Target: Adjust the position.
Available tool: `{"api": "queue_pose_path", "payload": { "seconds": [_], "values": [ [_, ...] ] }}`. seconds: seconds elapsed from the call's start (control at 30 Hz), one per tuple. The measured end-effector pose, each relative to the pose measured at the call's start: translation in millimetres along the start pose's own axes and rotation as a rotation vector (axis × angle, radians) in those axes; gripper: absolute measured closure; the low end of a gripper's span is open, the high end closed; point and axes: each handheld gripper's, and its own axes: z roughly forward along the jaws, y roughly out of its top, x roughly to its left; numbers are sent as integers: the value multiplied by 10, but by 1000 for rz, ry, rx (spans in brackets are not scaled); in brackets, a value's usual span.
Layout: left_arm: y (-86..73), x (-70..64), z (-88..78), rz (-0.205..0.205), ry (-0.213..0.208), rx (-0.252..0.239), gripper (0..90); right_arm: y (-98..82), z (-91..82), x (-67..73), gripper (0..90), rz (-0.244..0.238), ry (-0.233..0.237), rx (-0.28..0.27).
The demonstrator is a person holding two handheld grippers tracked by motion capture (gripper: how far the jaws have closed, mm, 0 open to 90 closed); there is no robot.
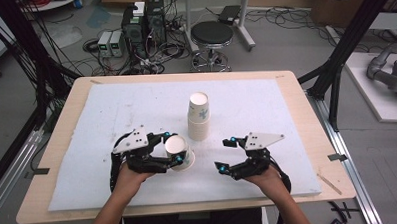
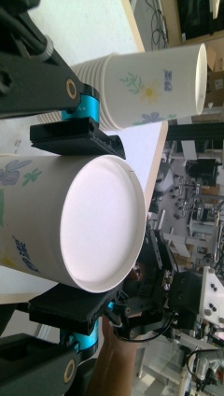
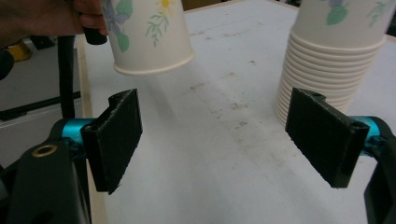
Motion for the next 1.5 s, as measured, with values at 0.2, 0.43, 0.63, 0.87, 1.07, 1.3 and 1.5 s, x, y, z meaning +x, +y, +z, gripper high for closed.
{"api": "queue_pose_path", "payload": {
  "seconds": [0.2,0.43,0.63,0.87,1.07,1.3,1.5],
  "values": [
    [4,-31,63,4,-22,16,352,28,108,50,192,-11,42,10],
    [22,-64,124,9,-45,21,352,67,219,108,191,-29,83,18],
    [6,-88,199,7,-65,28,352,103,289,148,191,-36,119,18],
    [-4,-121,270,7,-93,29,353,106,356,182,192,-32,160,14],
    [-16,-153,347,6,-126,29,353,83,372,202,196,-28,185,1],
    [-18,-174,395,-11,-159,12,353,58,393,199,220,-11,227,-9],
    [-20,-185,410,-15,-171,9,355,35,403,182,257,-13,241,-24]
  ]
}}
